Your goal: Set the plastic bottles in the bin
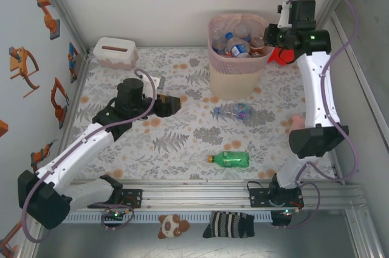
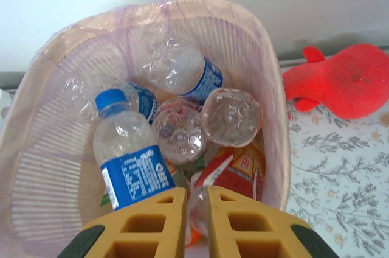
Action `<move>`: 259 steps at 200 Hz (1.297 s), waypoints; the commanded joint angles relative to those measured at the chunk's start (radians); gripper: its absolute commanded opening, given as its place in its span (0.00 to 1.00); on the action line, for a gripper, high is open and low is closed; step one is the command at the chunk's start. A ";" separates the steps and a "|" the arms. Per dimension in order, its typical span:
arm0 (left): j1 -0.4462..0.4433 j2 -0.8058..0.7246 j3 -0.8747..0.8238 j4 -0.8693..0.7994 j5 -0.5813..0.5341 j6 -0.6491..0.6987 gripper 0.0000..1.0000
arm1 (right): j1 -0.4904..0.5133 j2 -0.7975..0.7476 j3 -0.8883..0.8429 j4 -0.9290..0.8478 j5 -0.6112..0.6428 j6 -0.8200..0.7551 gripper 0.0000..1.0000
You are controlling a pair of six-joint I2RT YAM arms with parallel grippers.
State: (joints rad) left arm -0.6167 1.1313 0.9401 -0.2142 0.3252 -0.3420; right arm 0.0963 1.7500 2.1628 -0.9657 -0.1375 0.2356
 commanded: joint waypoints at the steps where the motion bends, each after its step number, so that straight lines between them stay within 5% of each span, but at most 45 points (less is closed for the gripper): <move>1: -0.048 0.025 0.015 0.012 0.089 0.208 0.68 | 0.004 -0.063 -0.076 0.019 0.022 0.000 0.16; 60: -0.218 0.195 0.058 -0.118 0.163 0.599 0.66 | 0.005 -0.232 -0.266 0.034 0.072 -0.017 0.16; 92: -0.321 0.295 0.071 -0.144 0.117 0.733 0.70 | 0.005 -0.302 -0.331 0.032 0.107 -0.031 0.17; 161: -0.469 0.536 0.099 -0.098 0.014 0.827 0.73 | 0.005 -0.400 -0.416 0.026 0.159 -0.048 0.17; 259: -0.518 0.691 0.094 -0.022 -0.079 0.881 0.63 | 0.005 -0.426 -0.447 0.011 0.187 -0.067 0.17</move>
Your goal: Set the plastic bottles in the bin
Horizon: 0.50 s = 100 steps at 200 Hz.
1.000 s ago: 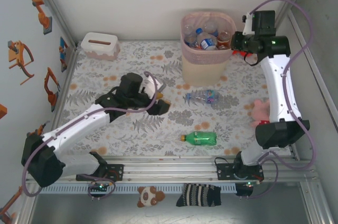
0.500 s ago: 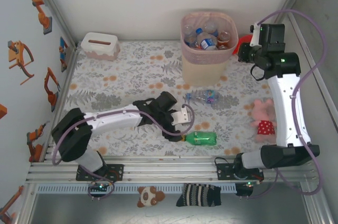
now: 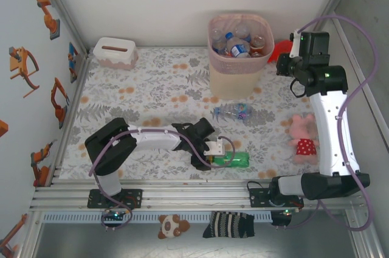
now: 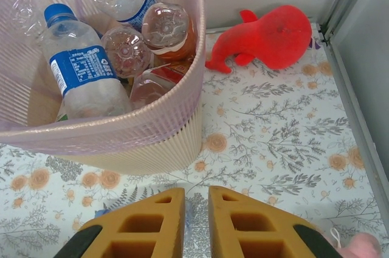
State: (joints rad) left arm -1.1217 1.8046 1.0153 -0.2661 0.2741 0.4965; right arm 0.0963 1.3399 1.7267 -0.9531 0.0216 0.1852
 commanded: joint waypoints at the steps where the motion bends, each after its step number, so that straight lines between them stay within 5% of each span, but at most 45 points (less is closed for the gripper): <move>1: -0.013 0.020 0.020 0.030 -0.029 0.045 0.63 | 0.005 -0.015 -0.011 -0.001 0.028 -0.016 0.17; 100: -0.028 0.050 0.021 0.018 -0.054 0.069 0.44 | 0.005 -0.020 0.000 -0.011 0.040 -0.025 0.17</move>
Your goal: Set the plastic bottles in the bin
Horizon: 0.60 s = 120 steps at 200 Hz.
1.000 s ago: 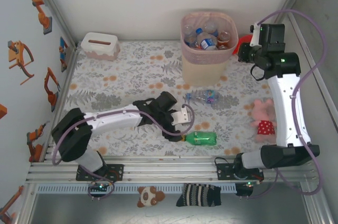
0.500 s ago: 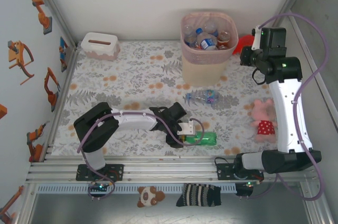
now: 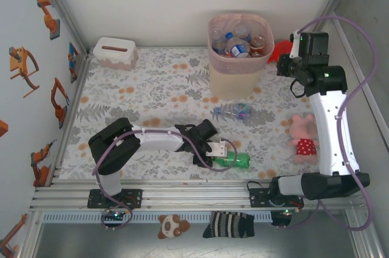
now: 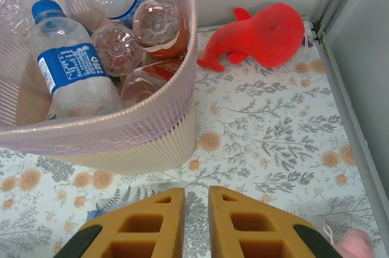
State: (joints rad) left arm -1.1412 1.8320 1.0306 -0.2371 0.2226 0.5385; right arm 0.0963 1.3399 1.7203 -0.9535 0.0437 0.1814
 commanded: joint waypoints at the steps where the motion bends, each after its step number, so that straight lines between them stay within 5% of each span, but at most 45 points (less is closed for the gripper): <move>1: -0.008 0.024 0.004 -0.011 -0.002 0.026 0.44 | 0.005 -0.019 0.008 -0.010 0.018 -0.021 0.17; 120: 0.014 -0.107 -0.002 -0.005 -0.019 -0.011 0.25 | 0.004 -0.032 0.038 -0.016 0.007 -0.008 0.17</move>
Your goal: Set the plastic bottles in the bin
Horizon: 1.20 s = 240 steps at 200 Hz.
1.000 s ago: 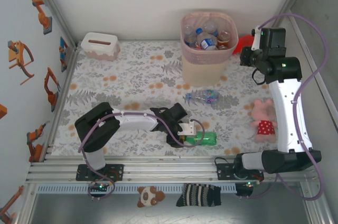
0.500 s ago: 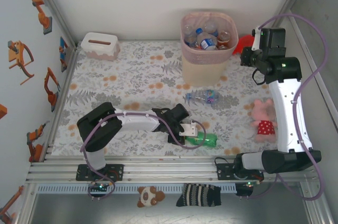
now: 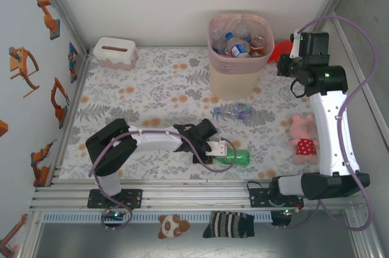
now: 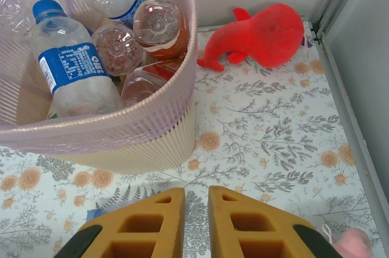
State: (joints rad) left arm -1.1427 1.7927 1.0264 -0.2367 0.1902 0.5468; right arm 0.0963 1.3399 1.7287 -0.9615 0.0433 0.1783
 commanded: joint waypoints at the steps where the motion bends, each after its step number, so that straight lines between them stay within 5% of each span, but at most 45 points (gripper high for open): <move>1: 0.017 -0.069 0.003 -0.005 0.014 -0.021 0.25 | 0.005 -0.032 0.029 -0.006 0.007 -0.005 0.17; 76: 0.109 -0.201 0.080 0.029 0.087 -0.153 0.25 | 0.005 -0.068 0.047 -0.019 0.015 -0.004 0.17; 127: 0.181 -0.262 0.206 -0.003 0.042 -0.203 0.26 | 0.005 -0.088 0.061 -0.032 0.018 -0.004 0.17; 191: 0.295 -0.223 0.496 -0.112 -0.036 -0.292 0.27 | 0.005 -0.086 0.055 -0.027 0.000 0.005 0.17; 240: 0.367 -0.101 0.791 -0.230 -0.096 -0.557 0.16 | 0.005 -0.083 0.042 -0.015 -0.028 0.030 0.17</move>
State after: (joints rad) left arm -0.8017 1.6287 1.6855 -0.3683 0.1295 0.1749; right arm 0.0963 1.2690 1.7615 -0.9825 0.0380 0.1867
